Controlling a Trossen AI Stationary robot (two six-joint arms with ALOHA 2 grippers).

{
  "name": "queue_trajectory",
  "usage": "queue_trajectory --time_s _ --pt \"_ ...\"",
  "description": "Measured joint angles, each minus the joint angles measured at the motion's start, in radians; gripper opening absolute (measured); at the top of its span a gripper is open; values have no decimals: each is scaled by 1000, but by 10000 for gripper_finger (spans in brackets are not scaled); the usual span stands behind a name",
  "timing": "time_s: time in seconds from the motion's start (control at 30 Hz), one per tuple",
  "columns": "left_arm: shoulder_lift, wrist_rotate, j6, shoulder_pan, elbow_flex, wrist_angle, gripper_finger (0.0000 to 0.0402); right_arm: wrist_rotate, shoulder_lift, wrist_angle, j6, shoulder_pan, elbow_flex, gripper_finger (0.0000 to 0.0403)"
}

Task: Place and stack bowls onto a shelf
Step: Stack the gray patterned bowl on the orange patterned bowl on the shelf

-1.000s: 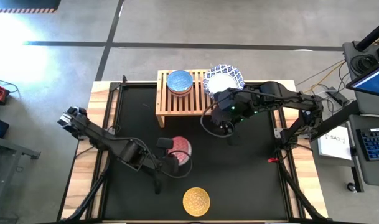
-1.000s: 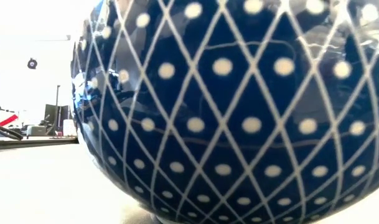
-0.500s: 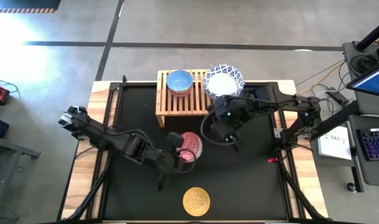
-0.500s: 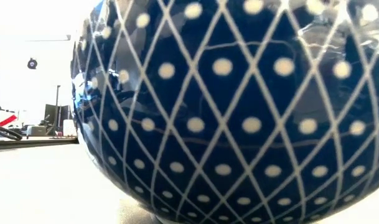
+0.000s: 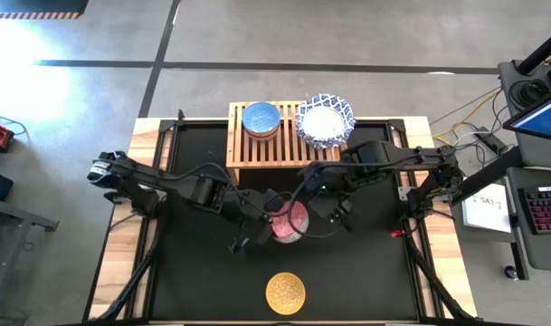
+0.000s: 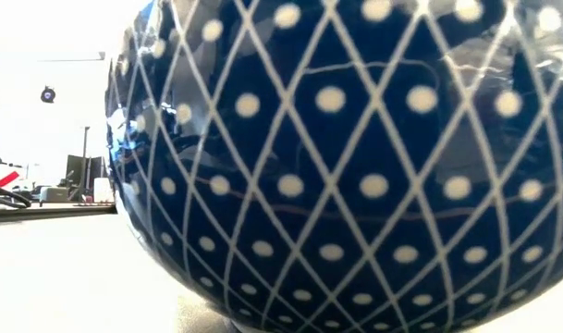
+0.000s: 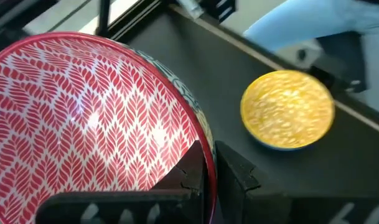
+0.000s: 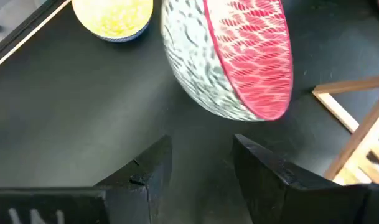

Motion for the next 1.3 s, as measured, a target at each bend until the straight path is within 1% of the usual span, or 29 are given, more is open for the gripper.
queue_trajectory --time_s 0.17,0.23,0.3,0.47,0.57,0.67,0.93,1.03,1.13,1.3 --pt "0 109 65 22 -3 13 4 0 -1 30 27 4 2 141" --pt "0 133 80 25 -3 17 4 0 -1 49 35 4 2 139" --pt "0 135 94 25 -4 15 4 -25 -1 75 35 4 2 139" --pt "0 138 131 25 -4 18 4 -156 1 157 35 4 2 141" --pt "0 138 156 25 -3 23 4 -251 3 171 34 4 -1 141" --pt "0 138 192 25 -1 42 4 -316 3 193 33 4 -7 142" --pt "0 138 312 27 3 89 4 -355 16 219 35 4 -18 144" --pt "0 139 356 30 2 102 4 -394 32 220 34 5 -18 144" --pt "0 141 362 36 2 105 4 -422 52 215 35 6 -18 140" --pt "0 142 380 37 2 105 4 -425 58 219 47 7 -18 122"
